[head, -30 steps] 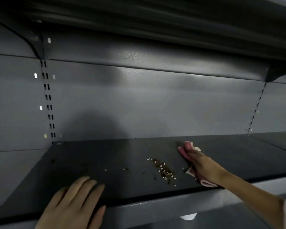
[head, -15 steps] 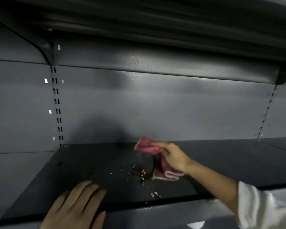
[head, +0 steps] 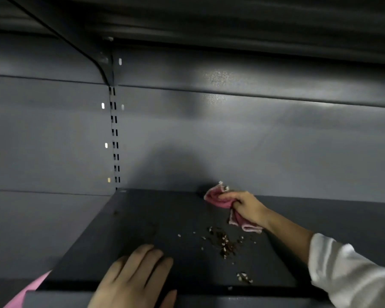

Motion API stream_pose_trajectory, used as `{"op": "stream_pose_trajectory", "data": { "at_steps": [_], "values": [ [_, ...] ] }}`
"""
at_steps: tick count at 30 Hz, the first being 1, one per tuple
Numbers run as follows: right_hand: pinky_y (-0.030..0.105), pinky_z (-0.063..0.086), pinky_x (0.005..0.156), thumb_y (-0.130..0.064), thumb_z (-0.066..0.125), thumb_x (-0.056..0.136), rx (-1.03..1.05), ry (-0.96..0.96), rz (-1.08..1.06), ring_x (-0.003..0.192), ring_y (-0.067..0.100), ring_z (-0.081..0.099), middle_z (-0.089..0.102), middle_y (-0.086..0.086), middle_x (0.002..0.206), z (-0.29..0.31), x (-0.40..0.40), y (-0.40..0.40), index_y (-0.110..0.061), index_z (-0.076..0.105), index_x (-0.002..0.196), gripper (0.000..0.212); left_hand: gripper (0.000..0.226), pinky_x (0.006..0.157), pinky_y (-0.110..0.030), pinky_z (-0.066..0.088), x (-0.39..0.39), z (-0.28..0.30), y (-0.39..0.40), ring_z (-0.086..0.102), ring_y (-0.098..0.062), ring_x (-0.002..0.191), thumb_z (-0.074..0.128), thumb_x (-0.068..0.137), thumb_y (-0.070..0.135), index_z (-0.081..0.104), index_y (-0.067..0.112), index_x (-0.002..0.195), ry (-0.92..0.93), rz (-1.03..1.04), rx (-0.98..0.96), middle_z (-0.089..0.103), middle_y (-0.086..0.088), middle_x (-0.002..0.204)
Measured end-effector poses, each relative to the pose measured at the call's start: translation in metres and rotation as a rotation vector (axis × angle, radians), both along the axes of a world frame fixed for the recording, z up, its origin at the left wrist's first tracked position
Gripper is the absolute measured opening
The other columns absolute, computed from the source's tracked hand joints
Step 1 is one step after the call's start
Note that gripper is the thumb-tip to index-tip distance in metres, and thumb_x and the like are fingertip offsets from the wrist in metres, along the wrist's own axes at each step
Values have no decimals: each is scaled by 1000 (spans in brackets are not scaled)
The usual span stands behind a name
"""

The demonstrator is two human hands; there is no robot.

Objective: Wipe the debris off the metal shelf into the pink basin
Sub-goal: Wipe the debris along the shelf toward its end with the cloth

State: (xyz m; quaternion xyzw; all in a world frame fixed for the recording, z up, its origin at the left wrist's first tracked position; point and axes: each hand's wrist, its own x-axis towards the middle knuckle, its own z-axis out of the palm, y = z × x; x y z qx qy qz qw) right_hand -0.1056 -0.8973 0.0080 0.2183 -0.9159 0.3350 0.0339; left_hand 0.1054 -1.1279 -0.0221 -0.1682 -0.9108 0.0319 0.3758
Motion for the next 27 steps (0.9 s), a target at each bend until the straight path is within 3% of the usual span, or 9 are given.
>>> {"op": "stream_pose_trajectory", "data": {
  "at_steps": [3, 6, 9, 14, 17, 21, 25, 27],
  "values": [
    [-6, 33, 87, 20, 36, 77, -6, -55, 169, 108, 6, 56, 63, 2, 115, 3, 26, -11, -4, 65, 109, 49, 75, 71, -25, 31, 0, -2, 4, 46, -13, 97, 8, 95, 45, 76, 20, 77, 7, 24, 25, 74, 0, 85],
    [-7, 36, 83, 23, 35, 75, -69, -41, 264, 97, -5, 56, 60, -4, 108, 9, 41, -15, 1, 64, 107, 49, 73, 70, -23, 30, 2, -2, 5, 46, -13, 97, 9, 95, 45, 76, 20, 79, 27, -6, 54, 74, 0, 86],
    [-4, 40, 78, 23, 35, 79, -171, -2, 144, 93, 1, 60, 61, 3, 109, 28, 41, 8, 0, 62, 109, 47, 72, 70, -23, 30, 5, -2, 4, 47, -14, 97, 11, 96, 44, 76, 19, 80, 36, -20, 79, 73, -1, 87],
    [-8, 35, 79, 20, 38, 82, -92, 51, -81, 107, 19, 54, 59, 17, 121, 35, 43, 90, 2, 60, 112, 41, 67, 71, -24, 31, 4, -5, 4, 48, -15, 98, 15, 96, 42, 76, 16, 84, 88, -45, 67, 73, -2, 88],
    [12, 26, 99, 8, 41, 88, 18, -67, -165, 121, 19, 48, 53, 10, 131, 19, 62, 124, -7, 55, 121, 39, 66, 72, -26, 32, 3, -9, 4, 48, -17, 99, 16, 97, 41, 75, 14, 85, 112, -53, 51, 72, -3, 88],
    [18, 17, 106, -18, 46, 93, 285, -85, -179, 137, 17, 29, 32, 6, 148, 0, 88, 114, -19, 28, 140, 51, 68, 73, -30, 33, 2, -9, 3, 47, -19, 100, 14, 97, 39, 75, 13, 85, 127, -68, 32, 72, -3, 88],
    [19, 17, 109, -11, 44, 93, 270, -9, -212, 137, 20, 31, 34, 9, 148, 6, 111, 75, -14, 31, 139, 48, 67, 75, -32, 34, 5, -8, -13, 48, -18, 101, 13, 97, 40, 74, 14, 87, 142, -114, 18, 72, -4, 90],
    [12, 15, 104, -6, 42, 93, 251, 1, -189, 136, 19, 31, 35, 7, 148, 8, 123, 48, -15, 33, 138, 47, 67, 75, -32, 34, 7, -7, -30, 47, -18, 101, 13, 97, 40, 74, 13, 87, 151, -122, 14, 72, -4, 90]
  ]
}}
